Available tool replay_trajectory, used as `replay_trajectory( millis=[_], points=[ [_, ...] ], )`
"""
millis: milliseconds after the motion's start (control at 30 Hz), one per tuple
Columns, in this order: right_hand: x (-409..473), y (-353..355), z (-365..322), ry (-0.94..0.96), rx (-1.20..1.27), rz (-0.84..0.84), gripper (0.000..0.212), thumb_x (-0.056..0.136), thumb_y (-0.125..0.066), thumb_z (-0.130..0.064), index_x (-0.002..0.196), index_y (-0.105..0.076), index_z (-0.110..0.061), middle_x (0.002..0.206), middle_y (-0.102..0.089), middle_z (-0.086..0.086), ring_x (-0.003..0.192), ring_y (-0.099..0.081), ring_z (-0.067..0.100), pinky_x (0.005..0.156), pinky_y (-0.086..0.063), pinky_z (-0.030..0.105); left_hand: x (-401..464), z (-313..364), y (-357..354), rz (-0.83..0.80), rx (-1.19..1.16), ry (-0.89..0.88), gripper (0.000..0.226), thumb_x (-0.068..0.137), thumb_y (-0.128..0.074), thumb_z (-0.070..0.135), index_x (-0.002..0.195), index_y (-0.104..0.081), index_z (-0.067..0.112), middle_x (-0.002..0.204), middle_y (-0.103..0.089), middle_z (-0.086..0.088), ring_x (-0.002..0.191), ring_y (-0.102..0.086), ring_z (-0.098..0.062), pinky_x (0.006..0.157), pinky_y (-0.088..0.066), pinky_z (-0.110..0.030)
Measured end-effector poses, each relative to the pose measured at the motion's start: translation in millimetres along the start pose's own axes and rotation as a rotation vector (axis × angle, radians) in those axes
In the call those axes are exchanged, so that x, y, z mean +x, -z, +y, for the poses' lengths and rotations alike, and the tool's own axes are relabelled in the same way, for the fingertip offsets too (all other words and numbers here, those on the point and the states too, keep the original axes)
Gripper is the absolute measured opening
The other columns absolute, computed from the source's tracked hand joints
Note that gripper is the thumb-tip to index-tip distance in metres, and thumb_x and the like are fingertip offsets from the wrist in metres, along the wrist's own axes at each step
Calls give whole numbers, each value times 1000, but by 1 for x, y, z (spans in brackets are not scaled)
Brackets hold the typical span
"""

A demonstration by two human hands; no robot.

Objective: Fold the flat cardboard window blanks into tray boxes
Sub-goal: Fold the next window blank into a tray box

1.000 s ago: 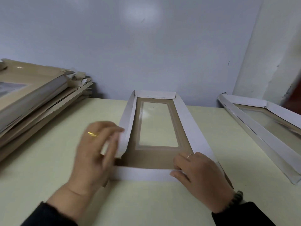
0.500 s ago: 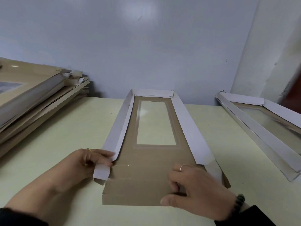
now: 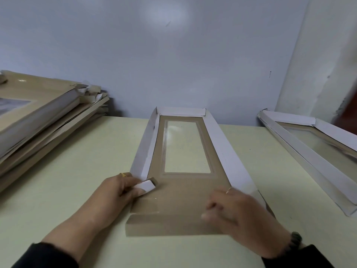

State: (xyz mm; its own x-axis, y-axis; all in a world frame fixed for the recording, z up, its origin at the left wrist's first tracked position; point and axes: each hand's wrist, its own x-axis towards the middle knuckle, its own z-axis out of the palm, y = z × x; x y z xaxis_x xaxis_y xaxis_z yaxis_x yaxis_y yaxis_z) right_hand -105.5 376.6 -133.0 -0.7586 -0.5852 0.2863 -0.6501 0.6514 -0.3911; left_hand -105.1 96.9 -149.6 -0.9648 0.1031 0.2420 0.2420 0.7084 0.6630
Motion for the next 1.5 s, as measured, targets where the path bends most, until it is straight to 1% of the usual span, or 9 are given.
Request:
replay_trajectory(
  millis=[133,267,400,867,1067,1167,1267,1367,1500],
  points=[
    [-6,23,35,-105,-107,522,17,85,-53,0,81,-65,-11,87,-56,-5,86,-51,12,79,-35,7,1,1,-7,-73,203,-32,29,98,-36,29,114,-59,38,101,-54,11,93,-52,-6,82,-42,-22],
    [-21,32,69,-277,56,291,66,67,-43,29,90,-70,-26,111,-61,-23,108,-48,5,85,-25,-5,0,3,-11,-48,262,-75,37,99,-26,30,127,-49,39,106,-43,16,97,-45,-5,78,-31,-12],
    [-24,29,78,-356,405,116,65,72,-41,29,73,-77,-25,106,-66,-23,100,-53,-17,79,-37,-2,1,3,-12,-40,299,-84,38,100,-25,28,129,-46,38,97,-37,17,89,-39,-6,72,-28,-11],
    [-35,35,96,-515,733,91,29,86,-56,0,78,-76,-20,102,-70,-15,94,-64,-2,70,-45,4,0,-1,-10,-7,291,-77,37,100,-30,23,125,-48,44,91,-33,20,79,-45,2,67,-34,-10],
    [-36,33,105,-536,705,49,24,89,-48,4,95,-70,-5,103,-71,-4,92,-64,0,75,-44,5,0,-3,-8,-11,235,-52,36,99,-33,23,124,-53,39,88,-37,14,79,-45,5,65,-35,-11],
    [-35,33,101,-515,670,50,21,90,-50,0,90,-70,-7,99,-71,4,92,-63,6,83,-42,17,-1,-3,-9,-9,246,-52,35,99,-33,23,125,-52,38,88,-37,15,80,-44,7,67,-35,-10],
    [-29,30,88,-484,579,163,25,87,-55,2,72,-68,-12,76,-69,1,70,-59,8,72,-42,19,-2,-1,-9,18,221,-51,33,98,-40,21,121,-56,36,87,-42,15,83,-47,5,68,-36,-10],
    [-19,20,66,-440,430,394,23,78,-64,10,66,-61,-10,56,-62,-1,52,-54,3,55,-41,8,-4,1,-8,98,154,-48,26,92,-53,16,105,-56,38,78,-50,14,79,-49,4,66,-38,-11],
    [-11,9,48,-291,11,360,27,72,-71,6,65,-57,-16,60,-58,-7,73,-53,7,61,-38,7,-6,1,-5,115,161,-38,28,87,-60,15,72,-43,31,76,-53,13,69,-46,-7,60,-37,-19]
  ],
)
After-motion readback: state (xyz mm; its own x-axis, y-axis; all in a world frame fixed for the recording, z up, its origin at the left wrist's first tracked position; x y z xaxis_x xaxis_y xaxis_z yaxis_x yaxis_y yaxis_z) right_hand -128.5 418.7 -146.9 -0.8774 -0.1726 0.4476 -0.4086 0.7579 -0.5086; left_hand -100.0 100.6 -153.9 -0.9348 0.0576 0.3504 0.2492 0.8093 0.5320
